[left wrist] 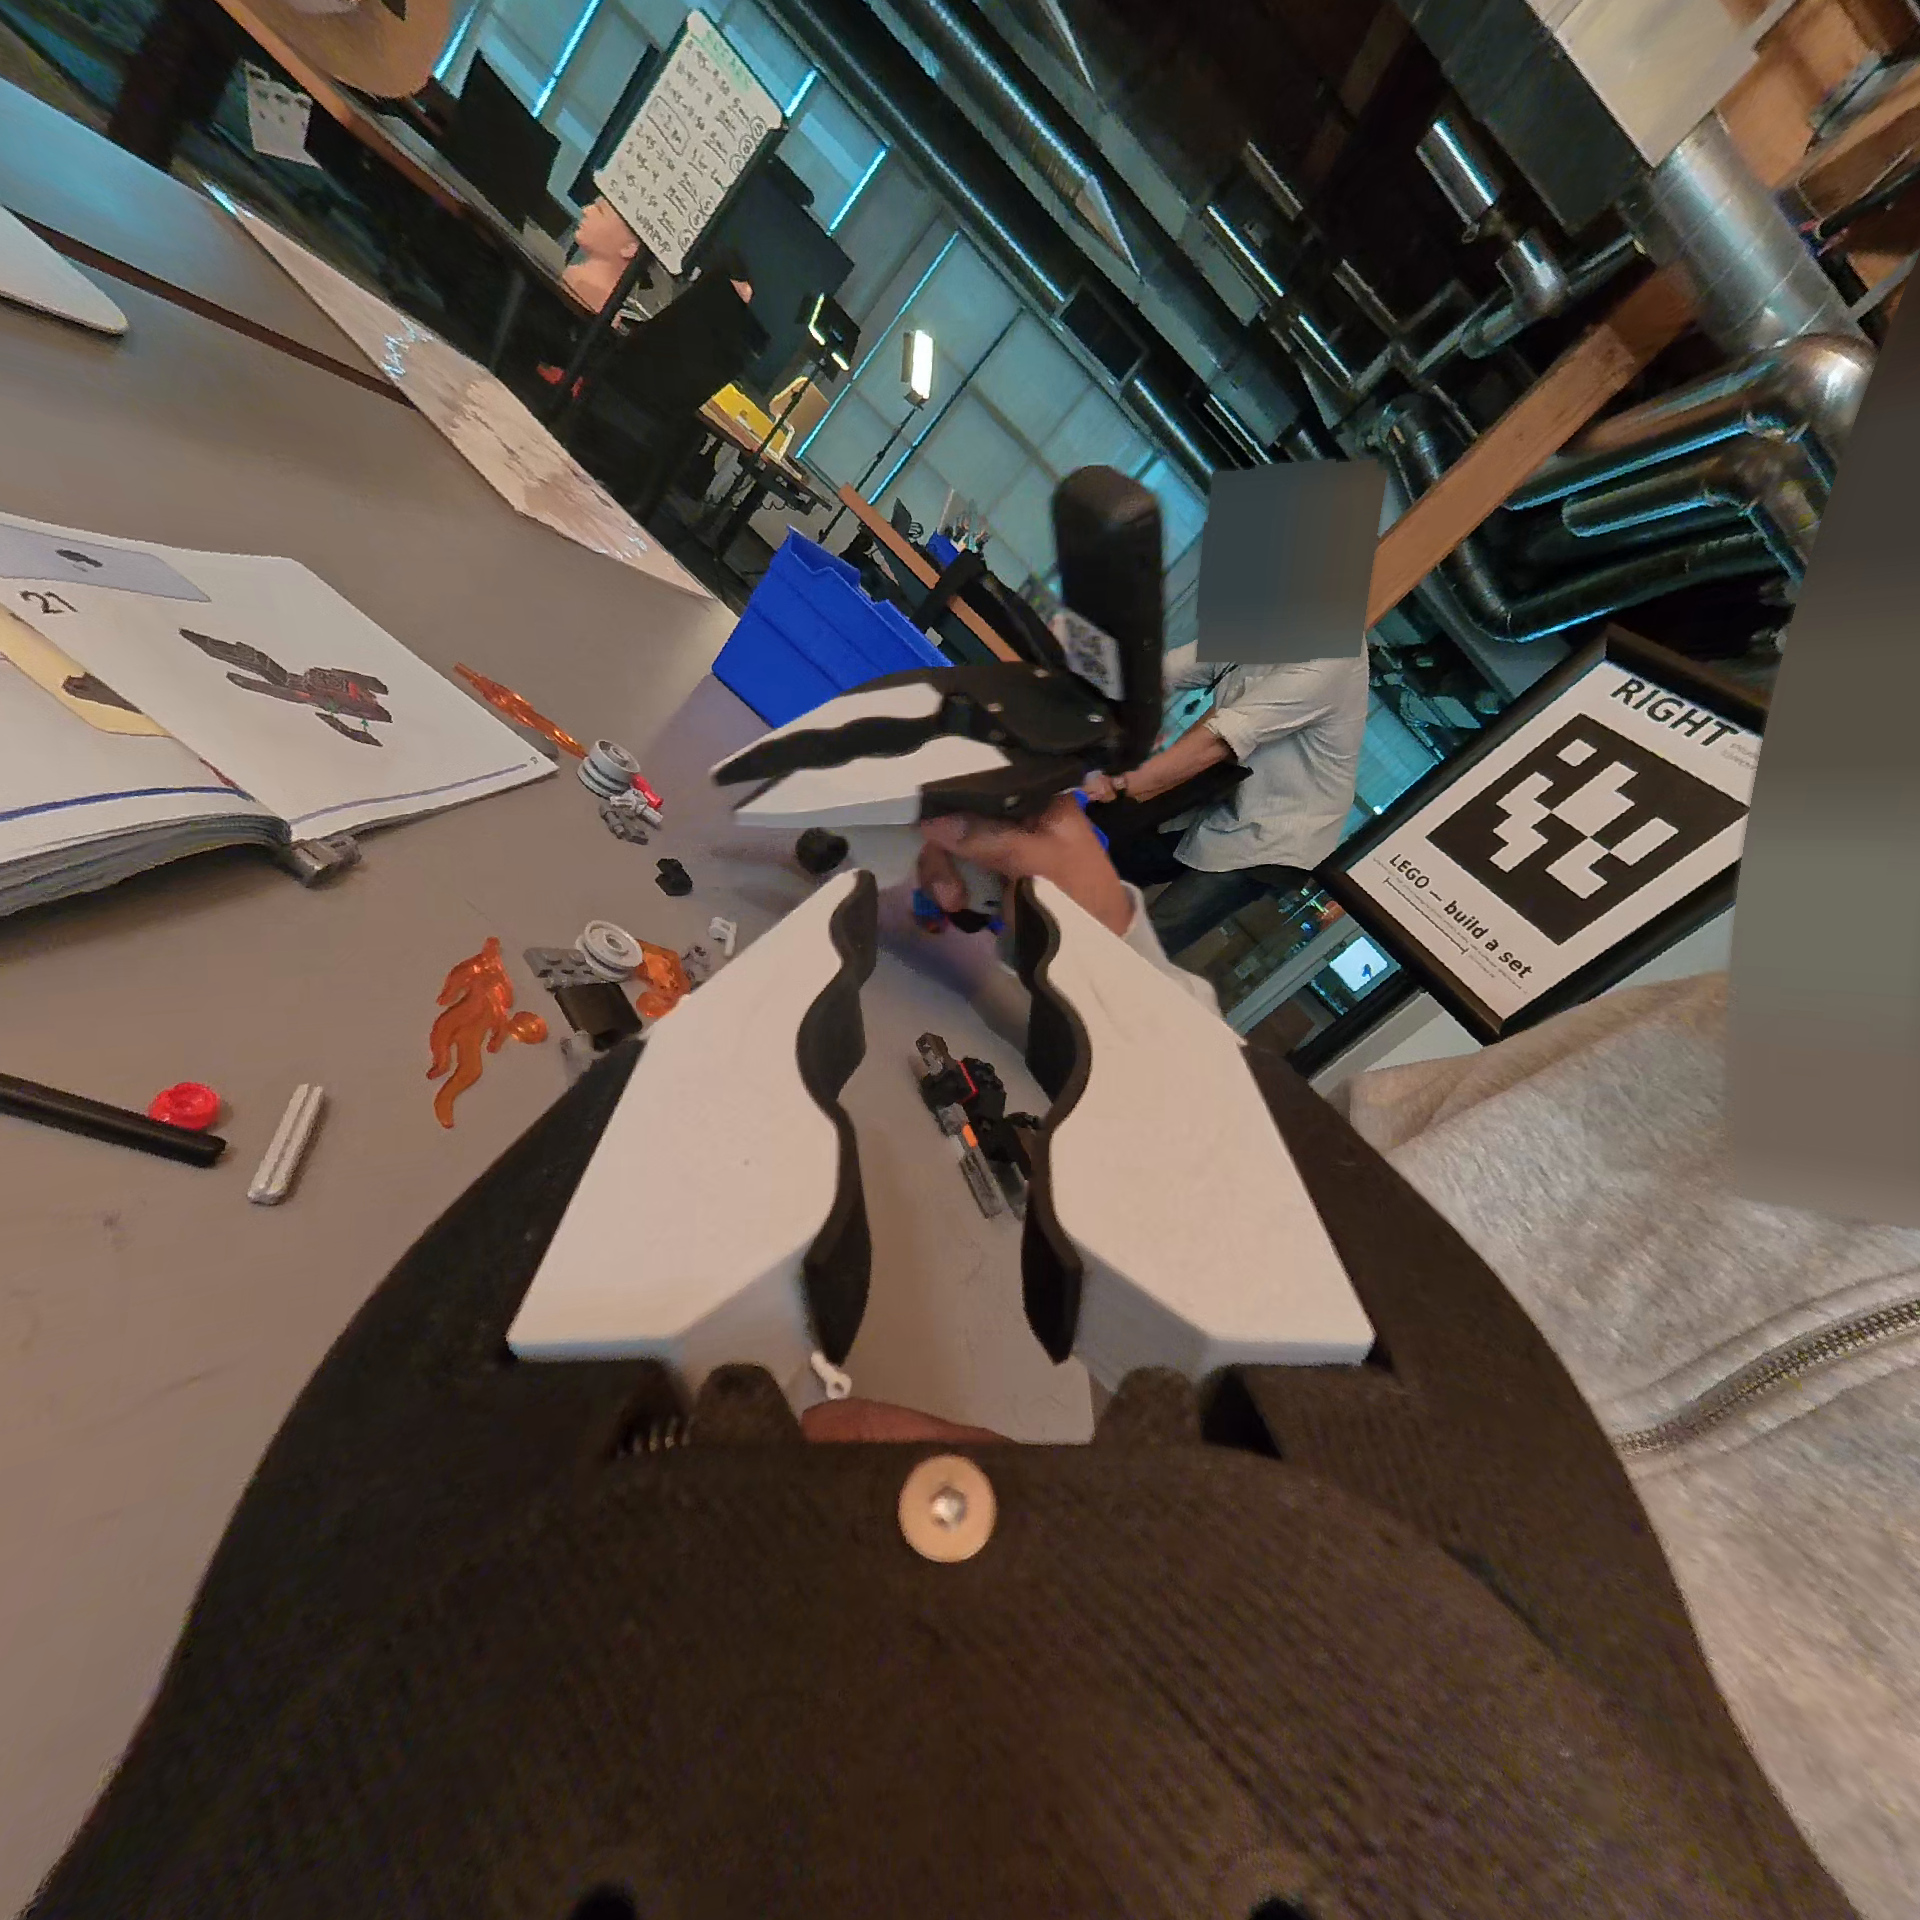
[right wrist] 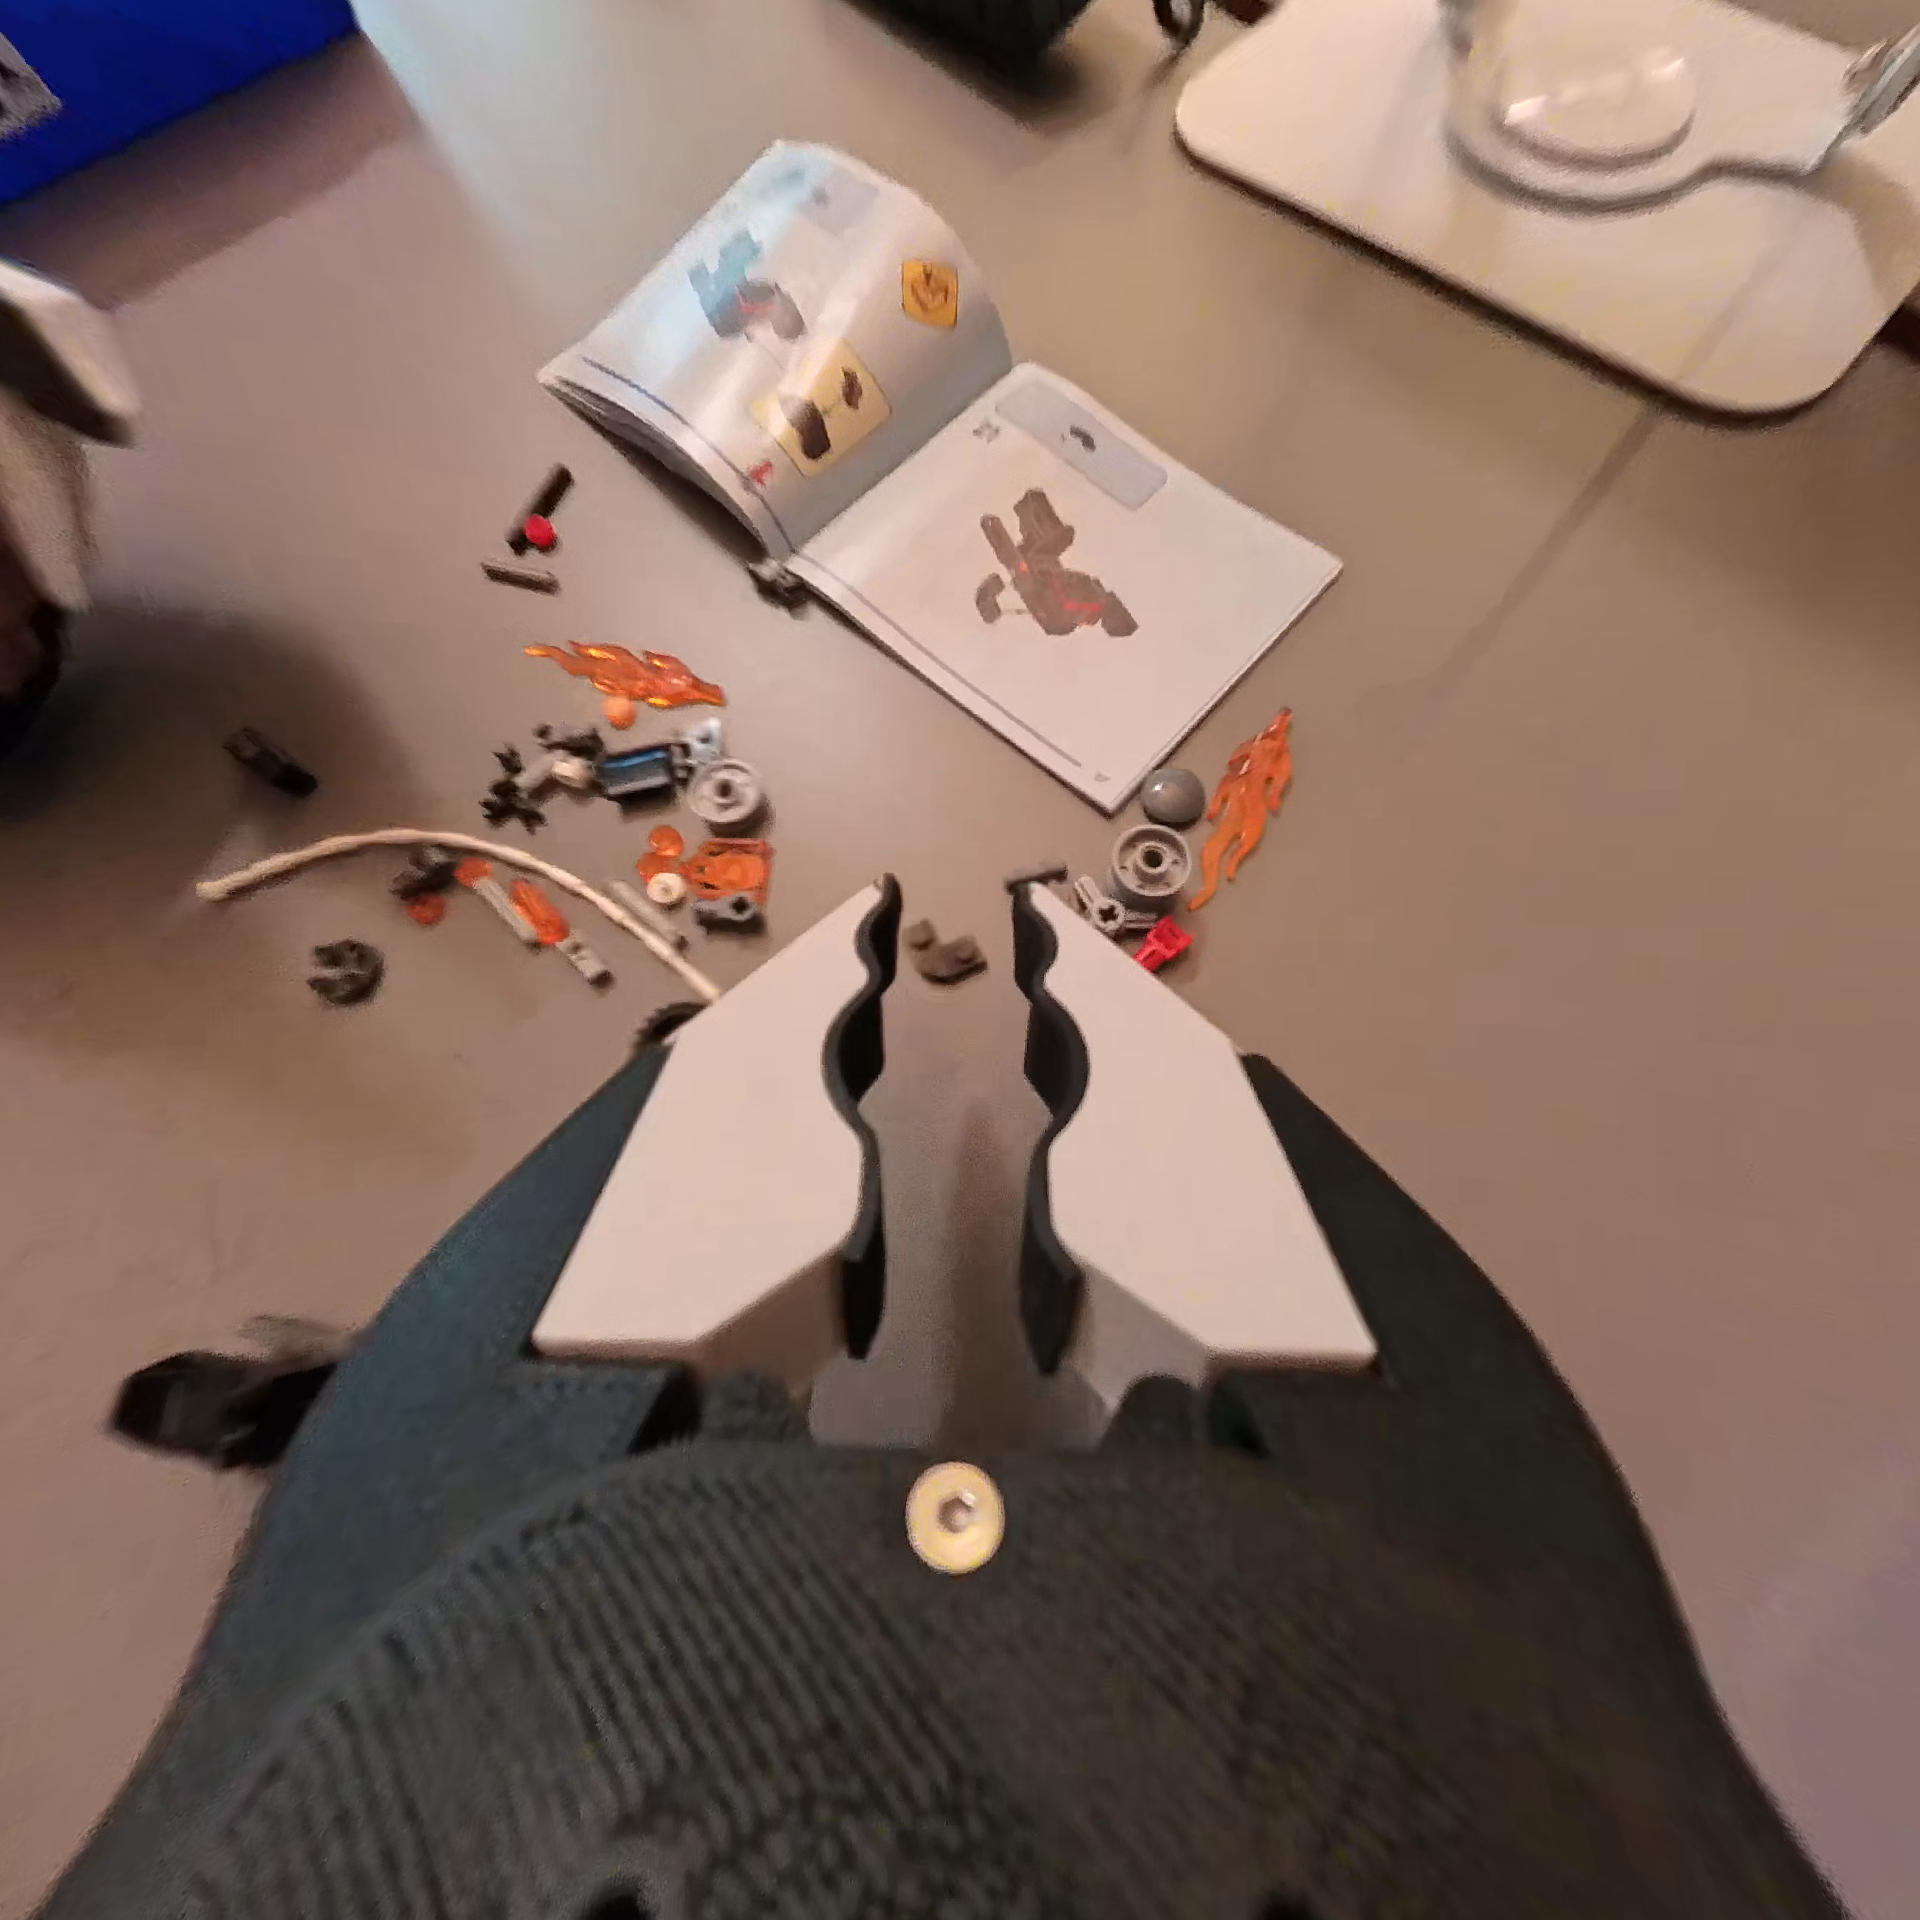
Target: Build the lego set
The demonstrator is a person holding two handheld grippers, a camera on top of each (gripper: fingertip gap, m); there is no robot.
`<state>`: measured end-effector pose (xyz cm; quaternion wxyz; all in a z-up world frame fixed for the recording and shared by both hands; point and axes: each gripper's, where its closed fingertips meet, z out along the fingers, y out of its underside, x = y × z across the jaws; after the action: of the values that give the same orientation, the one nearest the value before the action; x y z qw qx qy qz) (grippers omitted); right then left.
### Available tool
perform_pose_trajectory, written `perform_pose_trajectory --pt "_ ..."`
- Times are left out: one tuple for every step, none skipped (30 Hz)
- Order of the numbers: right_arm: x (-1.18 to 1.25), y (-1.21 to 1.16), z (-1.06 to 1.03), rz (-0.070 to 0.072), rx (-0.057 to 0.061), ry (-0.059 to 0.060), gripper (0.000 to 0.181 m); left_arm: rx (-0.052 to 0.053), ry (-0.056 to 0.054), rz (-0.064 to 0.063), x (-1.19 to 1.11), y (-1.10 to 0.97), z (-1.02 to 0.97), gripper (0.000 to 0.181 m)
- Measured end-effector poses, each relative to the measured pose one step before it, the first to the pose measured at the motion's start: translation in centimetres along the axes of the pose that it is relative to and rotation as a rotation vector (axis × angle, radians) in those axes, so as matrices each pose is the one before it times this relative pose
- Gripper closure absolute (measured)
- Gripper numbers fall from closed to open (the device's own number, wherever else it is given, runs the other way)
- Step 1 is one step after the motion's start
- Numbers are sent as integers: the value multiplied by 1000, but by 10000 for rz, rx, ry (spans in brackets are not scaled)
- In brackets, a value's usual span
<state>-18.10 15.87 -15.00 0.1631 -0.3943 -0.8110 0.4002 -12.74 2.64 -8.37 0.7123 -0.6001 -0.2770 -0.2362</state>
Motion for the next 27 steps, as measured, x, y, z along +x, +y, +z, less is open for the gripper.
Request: perform_pose_trajectory --pt "-683 -464 -1074 -129 221 62 160 32 -93 38 -157 -81 -104 157" --pt "-865 -290 -1237 -186 233 86 160 58 -93 37 -151 -120 -136 157" --pt "-924 25 -1277 -151 181 114 159 77 -88 18 -153 -143 -143 157" --pt "-1063 396 -1245 -51 123 33 158 86 -70 -14 -172 -163 -144 157" --pt "-1193 658 -1133 65 118 -91 158 76 -40 -44 -159 -145 -99 157" --pt "-1155 834 -960 187 114 -159 158 49 -41 -52 -173 -105 -65 157" --pt "-1032 932 -755 290 86 -213 158 21 -39 -48 -172 -68 -23 157" --pt "-856 894 -598 342 72 -226 157 2 -23 -38 -120 -26 11 157" --pt "-589 719 -455 329 143 -139 154 -16 -18 -16 -83 7 46 157" --pt "-413 563 -327 267 191 -66 151 -37 -23 10 -58 51 67 157" --pt "-373 560 -159 190 101 -67 151 -66 -25 30 -37 91 85 157" --pt "-279 614 4 125 -45 -29 151 -81 -32 43 -19 120 92 157" --pt "-93 511 130 57 -100 51 151 -69 -42 55 -14 107 57 157" --pt "-3 384 263 9 -113 88 151 -41 -59 68 -29 62 15 157" --pt "38 317 368 -9 -148 82 151 -1 -75 69 -62 1 -17 157" --pt "33 309 494 -28 -197 61 151 25 -59 51 -45 -57 -45 157" --pt "-21 343 550 -51 -256 35 150 36 -41 32 -37 -74 -56 157" --pt "-102 386 579 -88 -310 3 151 43 -29 9 -34 -73 -71 157" --pt "-192 249 520 -123 -231 -38 155 42 -5 -7 -10 -64 -71 157" --pt "-269 -34 279 -138 -50 -86 159 41 6 -13 10 -49 -74 157" --pt "-77 -125 133 -156 11 13 159 26 16 -6 42 -43 -43 157" --pt "93 -174 -10 -150 56 75 159 14 10 10 47 -16 -35 157" --pt "81 -386 -156 -172 222 5 159 4 9 20 47 -3 -12 157" --pt "-85 -678 -338 -131 456 -160 159 -10 10 17 53 21 8 157" --pt "-232 -971 -510 8 663 -345 159 -28 21 -2 44 57 37 157" --pt "-490 -1269 -670 117 869 -605 159 -33 37 -17 47 52 38 157" --pt "-700 -1511 -812 182 1039 -800 160 -25 39 -19 59 47 42 157"
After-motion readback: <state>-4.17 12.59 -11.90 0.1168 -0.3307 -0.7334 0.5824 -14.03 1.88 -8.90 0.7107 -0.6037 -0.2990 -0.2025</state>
